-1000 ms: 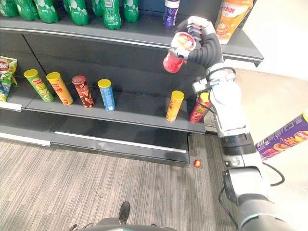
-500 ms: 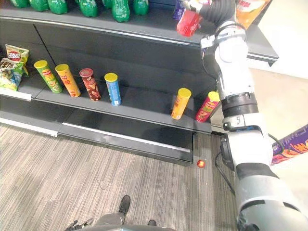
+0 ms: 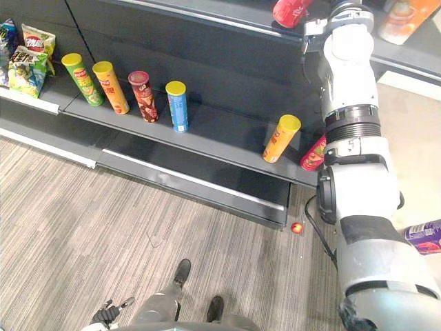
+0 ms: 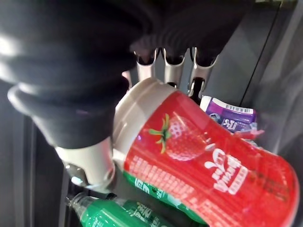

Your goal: Put the gum and the chips on the shelf.

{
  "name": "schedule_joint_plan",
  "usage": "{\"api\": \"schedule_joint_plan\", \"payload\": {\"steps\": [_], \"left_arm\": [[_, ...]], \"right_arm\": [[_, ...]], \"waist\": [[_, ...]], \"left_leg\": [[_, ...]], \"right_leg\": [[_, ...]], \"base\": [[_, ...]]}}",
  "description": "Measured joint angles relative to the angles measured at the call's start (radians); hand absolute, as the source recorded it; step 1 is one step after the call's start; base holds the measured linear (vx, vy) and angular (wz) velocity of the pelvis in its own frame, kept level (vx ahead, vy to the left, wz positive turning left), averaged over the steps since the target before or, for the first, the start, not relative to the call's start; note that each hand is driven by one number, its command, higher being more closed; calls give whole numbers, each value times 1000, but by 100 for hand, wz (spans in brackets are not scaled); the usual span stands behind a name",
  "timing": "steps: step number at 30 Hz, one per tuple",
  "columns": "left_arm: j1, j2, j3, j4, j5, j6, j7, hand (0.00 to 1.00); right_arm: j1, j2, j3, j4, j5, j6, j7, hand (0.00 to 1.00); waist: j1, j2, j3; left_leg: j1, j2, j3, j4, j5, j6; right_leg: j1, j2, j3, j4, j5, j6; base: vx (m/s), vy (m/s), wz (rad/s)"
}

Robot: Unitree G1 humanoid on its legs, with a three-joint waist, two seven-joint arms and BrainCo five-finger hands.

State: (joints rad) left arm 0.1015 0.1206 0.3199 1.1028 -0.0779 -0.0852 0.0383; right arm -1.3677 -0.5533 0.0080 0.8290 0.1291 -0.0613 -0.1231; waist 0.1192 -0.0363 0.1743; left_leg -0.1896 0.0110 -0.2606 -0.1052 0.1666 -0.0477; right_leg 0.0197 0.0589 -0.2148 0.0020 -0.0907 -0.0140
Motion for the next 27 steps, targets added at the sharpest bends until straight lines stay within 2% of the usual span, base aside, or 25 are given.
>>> {"api": "schedule_joint_plan", "payload": {"steps": [4, 19, 27], "left_arm": [[-6, 0, 0, 0, -29, 0, 2, 0], [-40, 1, -25, 1, -34, -2, 17, 0], [-40, 3, -48, 1, -34, -2, 25, 0]], "right_arm": [[-41, 0, -3, 9, -3, 1, -1, 100], [-64, 0, -2, 55, -53, -12, -2, 100], [-79, 0, -4, 103, -56, -39, -20, 100]], "waist": [[0, 4, 19], [1, -1, 40], [1, -1, 47]], "left_leg": [[-24, 0, -2, 0, 0, 2], [-34, -5, -6, 0, 15, 0], [-37, -10, -7, 0, 16, 5]], "right_leg": [[-21, 1, -3, -2, 0, 0], [-29, -2, -9, 0, -1, 0], [-31, -6, -13, -1, -1, 0]], "base": [[-48, 9, 2], [-6, 3, 1], [0, 0, 0]]}}
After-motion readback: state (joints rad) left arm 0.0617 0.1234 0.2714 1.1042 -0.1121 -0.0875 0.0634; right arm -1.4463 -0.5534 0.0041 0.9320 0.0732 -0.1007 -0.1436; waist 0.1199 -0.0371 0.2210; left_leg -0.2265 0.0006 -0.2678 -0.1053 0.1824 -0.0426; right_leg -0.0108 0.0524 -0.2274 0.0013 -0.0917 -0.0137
